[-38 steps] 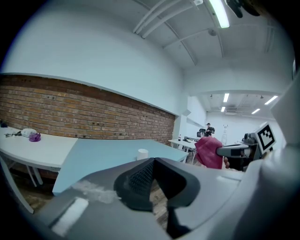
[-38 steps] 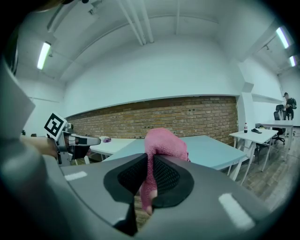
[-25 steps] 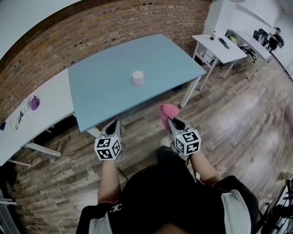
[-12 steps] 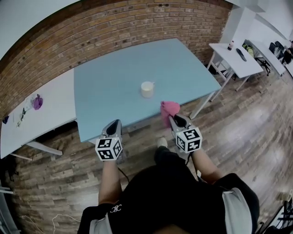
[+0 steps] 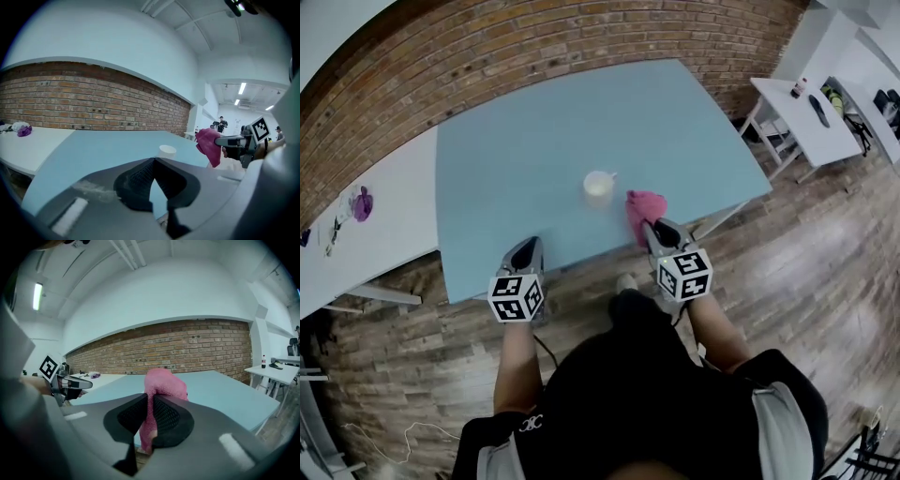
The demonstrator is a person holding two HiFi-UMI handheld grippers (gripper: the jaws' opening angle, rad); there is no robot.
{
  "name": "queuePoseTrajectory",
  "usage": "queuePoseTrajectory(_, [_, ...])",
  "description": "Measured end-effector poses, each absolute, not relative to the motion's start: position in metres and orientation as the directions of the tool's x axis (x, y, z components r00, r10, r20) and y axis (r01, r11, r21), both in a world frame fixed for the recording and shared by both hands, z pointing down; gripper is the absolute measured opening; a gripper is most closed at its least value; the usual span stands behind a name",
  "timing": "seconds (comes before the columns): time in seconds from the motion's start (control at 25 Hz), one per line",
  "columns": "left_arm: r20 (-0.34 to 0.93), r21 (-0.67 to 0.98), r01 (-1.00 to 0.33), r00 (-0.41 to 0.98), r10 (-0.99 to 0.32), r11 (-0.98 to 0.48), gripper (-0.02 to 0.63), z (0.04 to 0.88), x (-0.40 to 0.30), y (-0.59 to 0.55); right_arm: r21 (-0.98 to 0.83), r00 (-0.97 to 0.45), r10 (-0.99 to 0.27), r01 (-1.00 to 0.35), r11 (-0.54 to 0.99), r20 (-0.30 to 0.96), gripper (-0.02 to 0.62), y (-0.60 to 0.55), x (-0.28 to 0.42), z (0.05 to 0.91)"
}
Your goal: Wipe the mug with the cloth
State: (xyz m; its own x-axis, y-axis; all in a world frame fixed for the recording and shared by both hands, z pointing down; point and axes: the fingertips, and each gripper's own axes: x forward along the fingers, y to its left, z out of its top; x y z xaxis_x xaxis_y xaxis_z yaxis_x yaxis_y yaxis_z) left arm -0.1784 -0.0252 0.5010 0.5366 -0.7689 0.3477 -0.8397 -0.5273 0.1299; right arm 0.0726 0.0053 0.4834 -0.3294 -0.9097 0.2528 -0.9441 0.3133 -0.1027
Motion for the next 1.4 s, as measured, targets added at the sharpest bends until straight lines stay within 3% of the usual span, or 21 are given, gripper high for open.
queuePoseTrajectory(0.36, [0.424, 0.162, -0.845, 0.526, -0.737, -0.51, 0.005, 0.522, -0.136, -0.074, -0.141, -0.418, -0.822, -0.908, 0.395, 0.387, 0.035, -0.051, 0.099, 0.511])
queuePoseTrajectory(0.84, [0.506, 0.189, -0.854, 0.507, -0.697, -0.484, 0.005, 0.539, -0.105, -0.084, -0.172, -0.599, -0.581, -0.763, 0.623, 0.551, 0.035, -0.079, 0.081, 0.552])
queuePoseTrajectory(1.4, [0.548, 0.217, -0.826, 0.544, -0.635, -0.52, 0.005, 0.564, -0.093, -0.097, -0.074, -0.584, -0.563, -0.73, 0.68, 0.585, 0.035, -0.1, 0.068, 0.548])
